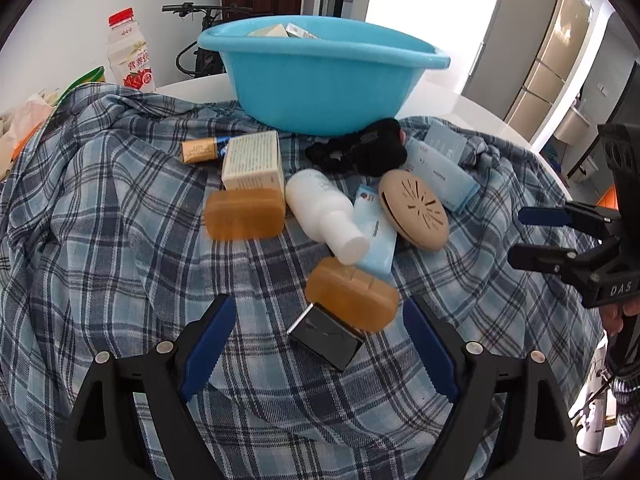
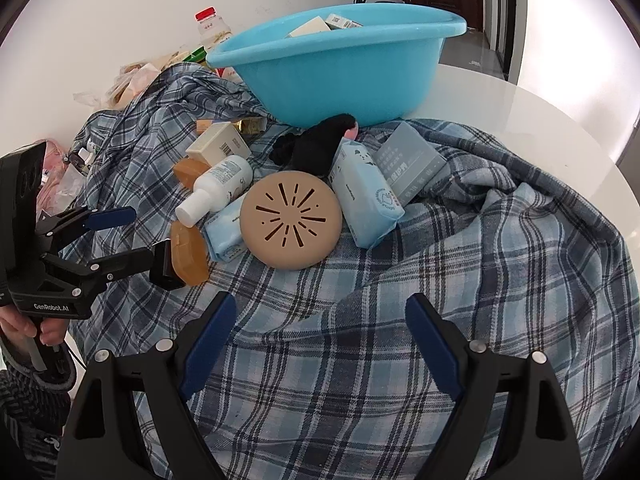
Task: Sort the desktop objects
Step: 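Withdraw both grippers from the basin back over the cloth, then grasp the amber soap bar with the left gripper and lift it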
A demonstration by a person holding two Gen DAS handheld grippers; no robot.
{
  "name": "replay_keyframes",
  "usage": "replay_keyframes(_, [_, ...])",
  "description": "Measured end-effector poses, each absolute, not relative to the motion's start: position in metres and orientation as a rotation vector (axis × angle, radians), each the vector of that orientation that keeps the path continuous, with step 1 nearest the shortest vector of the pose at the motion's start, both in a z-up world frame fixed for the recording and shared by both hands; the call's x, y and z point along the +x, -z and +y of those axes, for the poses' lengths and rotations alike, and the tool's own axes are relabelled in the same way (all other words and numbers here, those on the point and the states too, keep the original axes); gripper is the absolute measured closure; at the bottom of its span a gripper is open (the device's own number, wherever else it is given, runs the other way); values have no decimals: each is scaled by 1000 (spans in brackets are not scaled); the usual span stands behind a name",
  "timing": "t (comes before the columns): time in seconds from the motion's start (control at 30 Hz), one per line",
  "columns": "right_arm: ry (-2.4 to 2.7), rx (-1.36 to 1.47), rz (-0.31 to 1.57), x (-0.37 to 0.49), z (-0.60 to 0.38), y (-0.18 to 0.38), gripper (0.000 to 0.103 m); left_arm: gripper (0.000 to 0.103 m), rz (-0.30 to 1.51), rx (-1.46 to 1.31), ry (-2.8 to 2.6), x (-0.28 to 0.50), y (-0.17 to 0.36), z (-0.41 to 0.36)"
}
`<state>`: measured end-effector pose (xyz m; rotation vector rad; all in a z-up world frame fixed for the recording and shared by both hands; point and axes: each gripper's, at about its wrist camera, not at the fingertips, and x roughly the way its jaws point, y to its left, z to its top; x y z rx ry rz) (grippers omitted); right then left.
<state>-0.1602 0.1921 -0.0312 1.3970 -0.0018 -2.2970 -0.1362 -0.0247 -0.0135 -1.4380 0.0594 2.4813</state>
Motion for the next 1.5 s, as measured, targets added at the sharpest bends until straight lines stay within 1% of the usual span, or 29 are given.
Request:
replay_keyframes(0.27, [2279, 1412, 25, -158, 187, 38, 17, 16, 165, -1444, -2412, -131, 24, -10])
replay_keyframes(0.4, [2293, 1416, 0, -159, 192, 38, 17, 16, 184, -1423, -2351, -132, 23, -2])
replay_keyframes(0.57, [2303, 1428, -11, -158, 199, 38, 17, 16, 252, -1421, -2321, -135, 26, 7])
replay_keyframes(0.97, [2297, 1422, -3, -146, 197, 33, 17, 16, 273, -1453, -2264, -145, 40, 9])
replay_keyframes(1.5, [2288, 1458, -12, -147, 194, 42, 17, 16, 270, -1476, -2214, -167, 55, 8])
